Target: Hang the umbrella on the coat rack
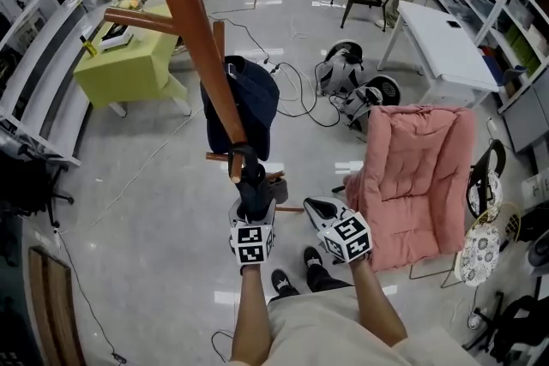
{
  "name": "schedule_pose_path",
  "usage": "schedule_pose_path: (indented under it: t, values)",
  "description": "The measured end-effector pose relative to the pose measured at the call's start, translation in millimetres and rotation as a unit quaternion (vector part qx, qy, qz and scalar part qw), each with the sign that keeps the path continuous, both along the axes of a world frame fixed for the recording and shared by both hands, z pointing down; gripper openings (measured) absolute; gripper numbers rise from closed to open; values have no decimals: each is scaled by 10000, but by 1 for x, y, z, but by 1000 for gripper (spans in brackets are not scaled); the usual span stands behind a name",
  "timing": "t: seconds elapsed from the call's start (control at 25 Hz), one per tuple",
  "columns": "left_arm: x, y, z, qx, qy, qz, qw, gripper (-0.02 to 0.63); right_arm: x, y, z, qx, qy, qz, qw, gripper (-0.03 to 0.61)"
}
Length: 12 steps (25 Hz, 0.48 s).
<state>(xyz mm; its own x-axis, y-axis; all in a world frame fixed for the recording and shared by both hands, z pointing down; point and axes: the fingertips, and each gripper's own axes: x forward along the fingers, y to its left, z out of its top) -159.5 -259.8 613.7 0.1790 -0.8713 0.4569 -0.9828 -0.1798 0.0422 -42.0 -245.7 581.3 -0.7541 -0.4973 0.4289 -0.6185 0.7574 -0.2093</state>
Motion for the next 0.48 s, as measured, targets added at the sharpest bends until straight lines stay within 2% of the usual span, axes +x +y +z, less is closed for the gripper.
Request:
schedule_pose_path:
  t: [0.24, 0.48]
  values:
    - [-13, 7, 1, -108, -228, -218, 9994, 299, -5, 5, 1, -12, -17, -38, 10000, 5]
    - [-9, 21, 8, -205, -144, -146, 9996, 301, -9, 13, 2, 28, -70, -132, 9999, 5]
